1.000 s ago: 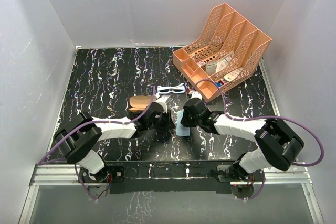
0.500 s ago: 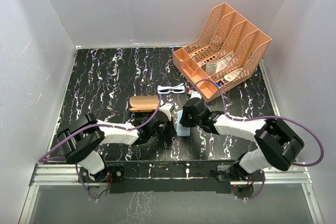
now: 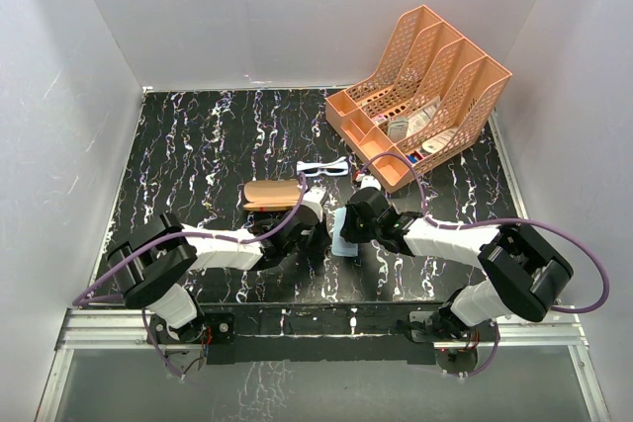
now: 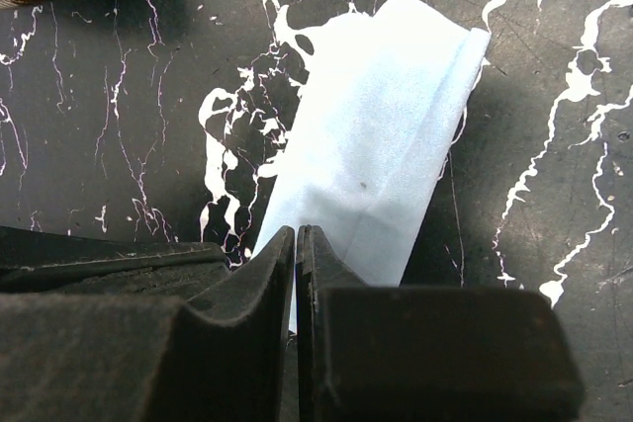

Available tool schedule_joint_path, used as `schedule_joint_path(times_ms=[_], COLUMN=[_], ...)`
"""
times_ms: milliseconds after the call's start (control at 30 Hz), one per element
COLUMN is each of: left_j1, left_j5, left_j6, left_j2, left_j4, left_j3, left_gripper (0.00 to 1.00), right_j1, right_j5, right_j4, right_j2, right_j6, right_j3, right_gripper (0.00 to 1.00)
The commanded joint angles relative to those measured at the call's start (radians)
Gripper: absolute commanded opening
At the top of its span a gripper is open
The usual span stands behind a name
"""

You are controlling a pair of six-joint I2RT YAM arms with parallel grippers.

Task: Organize the sunglasses
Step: Adjust the glasses cleaning cloth at the center of the board.

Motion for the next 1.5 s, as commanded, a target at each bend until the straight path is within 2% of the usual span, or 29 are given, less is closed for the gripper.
schedule_joint_path(times_ms=[0,367,833,1467], left_j1=[0.005,0.011,0.044,0.134], left_j5=[0.019,-0.041,-0.025,0.073], left_j6=[0.008,0.035,0.044,0.092], left_j2=[0.006,0.008,0.036,0.154], left_j4=[0.055,0.025,0.049,0.126], left_j3=[0.008,0.023,0.03,0.141], left_gripper=[0.0,0.0,0.0,0.0], right_j1=[-0.002,0.004,0.035,0.048], right_j5=[-0.007,-0.032,-0.041,-0.028], right_j4=[0.057,0.075,0.111,0.117], right_j2=[-0.01,0.009,0.036,0.019], right_j6=[0.001,0.004,0.025,0.043], right_j3=[0.0,0.003,-0.026,-0.071], right_gripper=[0.04,0.05,0.05,0.04])
